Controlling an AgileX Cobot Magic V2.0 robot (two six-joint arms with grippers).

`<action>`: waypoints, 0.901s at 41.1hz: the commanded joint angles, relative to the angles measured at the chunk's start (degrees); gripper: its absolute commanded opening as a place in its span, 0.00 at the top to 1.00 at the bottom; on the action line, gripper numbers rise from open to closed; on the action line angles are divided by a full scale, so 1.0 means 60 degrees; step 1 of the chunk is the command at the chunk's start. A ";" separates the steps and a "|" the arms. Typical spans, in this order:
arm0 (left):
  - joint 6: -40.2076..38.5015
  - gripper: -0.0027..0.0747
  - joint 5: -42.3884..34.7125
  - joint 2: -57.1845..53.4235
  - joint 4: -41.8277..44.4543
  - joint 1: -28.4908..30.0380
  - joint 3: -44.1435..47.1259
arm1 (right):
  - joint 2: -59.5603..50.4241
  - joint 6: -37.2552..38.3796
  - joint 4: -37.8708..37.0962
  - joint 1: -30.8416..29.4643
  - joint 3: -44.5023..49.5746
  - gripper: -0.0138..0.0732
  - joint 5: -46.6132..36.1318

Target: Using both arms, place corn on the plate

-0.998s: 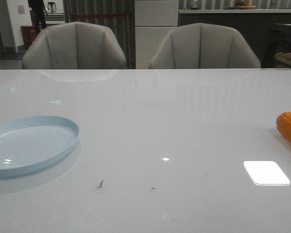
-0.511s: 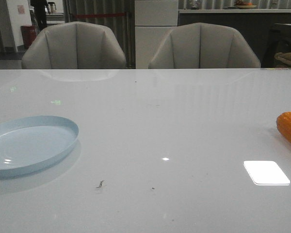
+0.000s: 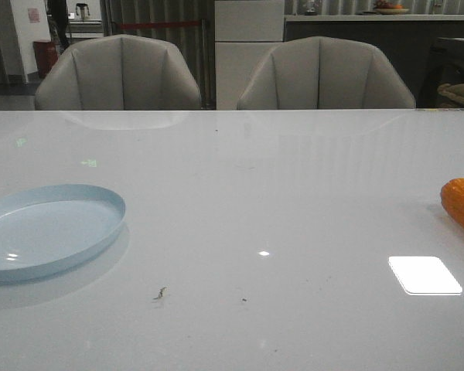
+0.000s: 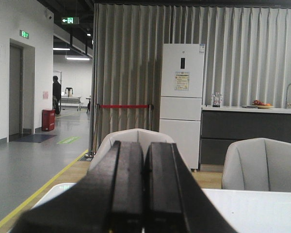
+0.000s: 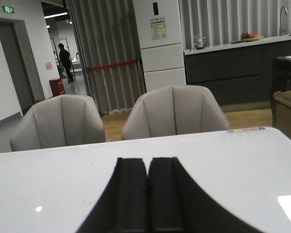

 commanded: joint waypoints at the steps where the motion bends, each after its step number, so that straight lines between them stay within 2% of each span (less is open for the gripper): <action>1: -0.0044 0.84 -0.0186 0.1198 0.0003 0.0026 -0.1000 | 0.1241 0.0005 0.0034 -0.0008 -0.0942 0.78 -0.0287; 6: -0.0044 0.84 0.0401 0.2776 0.0003 0.0026 -0.1715 | 0.2669 0.0005 0.0034 -0.0008 -0.1482 0.78 -0.0302; 15: -0.0044 0.84 0.0205 0.5269 -0.0043 0.0026 -0.1944 | 0.4833 0.0005 0.0034 -0.0008 -0.1526 0.78 -0.0320; 22: -0.0044 0.84 0.0346 0.6621 -0.0066 0.0026 -0.1944 | 0.6068 0.0005 0.0034 -0.0008 -0.1526 0.78 -0.0310; 30: -0.0044 0.84 0.0264 0.7284 -0.0066 0.0026 -0.1944 | 0.6805 0.0005 0.0034 -0.0008 -0.1526 0.78 -0.0276; 33: -0.0044 0.82 0.0262 0.7393 -0.0066 0.0026 -0.1944 | 0.6997 0.0005 0.0025 -0.0008 -0.1526 0.74 -0.0266; 37: -0.0044 0.74 0.0262 0.7583 -0.0066 0.0026 -0.1944 | 0.7251 0.0005 -0.0055 -0.0008 -0.1526 0.61 -0.0198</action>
